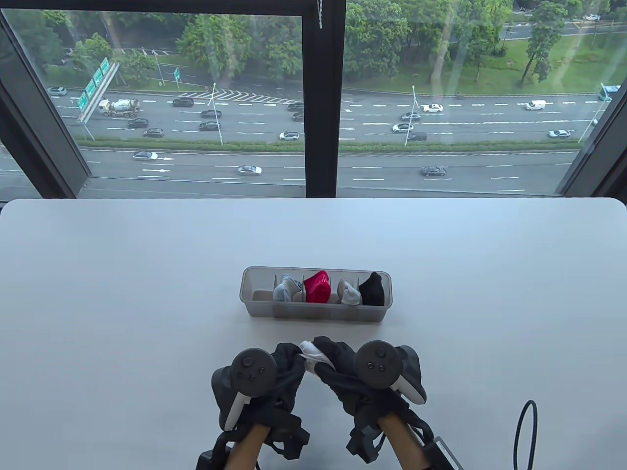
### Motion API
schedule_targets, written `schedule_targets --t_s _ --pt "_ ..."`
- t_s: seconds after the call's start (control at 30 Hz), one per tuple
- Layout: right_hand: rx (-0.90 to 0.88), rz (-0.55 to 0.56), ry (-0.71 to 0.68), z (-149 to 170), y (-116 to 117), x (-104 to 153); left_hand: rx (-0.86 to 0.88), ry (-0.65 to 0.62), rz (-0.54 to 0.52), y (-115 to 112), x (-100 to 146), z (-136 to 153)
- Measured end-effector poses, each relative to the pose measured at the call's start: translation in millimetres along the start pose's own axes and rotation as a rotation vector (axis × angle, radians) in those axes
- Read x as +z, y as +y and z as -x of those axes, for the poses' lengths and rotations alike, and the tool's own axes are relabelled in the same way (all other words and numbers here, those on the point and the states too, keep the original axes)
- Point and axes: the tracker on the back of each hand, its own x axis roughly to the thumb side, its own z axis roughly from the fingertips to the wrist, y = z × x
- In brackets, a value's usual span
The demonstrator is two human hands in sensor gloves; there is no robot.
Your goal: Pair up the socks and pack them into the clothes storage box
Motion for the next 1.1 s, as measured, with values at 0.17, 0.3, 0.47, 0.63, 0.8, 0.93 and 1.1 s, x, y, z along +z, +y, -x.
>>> schedule_targets --t_s 0.17,0.3,0.47,0.63,0.8,0.93,1.1 --pt "-0.062 -0.115 -0.011 1 -1 -2 0.058 0.000 -0.023 4 -2 6" --pt "-0.156 -0.176 -0.012 4 1 -2 0.063 0.003 -0.018 5 -3 9" --pt "-0.199 -0.284 -0.017 2 4 -1 0.047 -0.018 -0.031 6 -3 11" --pt "-0.082 -0.364 0.007 -1 6 0 0.006 -0.054 -0.006 2 -5 11" --pt "0.001 -0.423 0.041 -2 11 -1 -0.026 -0.077 0.014 -2 -5 10" --pt "0.044 -0.516 0.055 -4 19 -2 -0.052 -0.159 -0.007 -3 -3 0" --pt "0.080 -0.510 0.097 -2 20 -3 -0.075 -0.280 0.073 -9 4 -17"
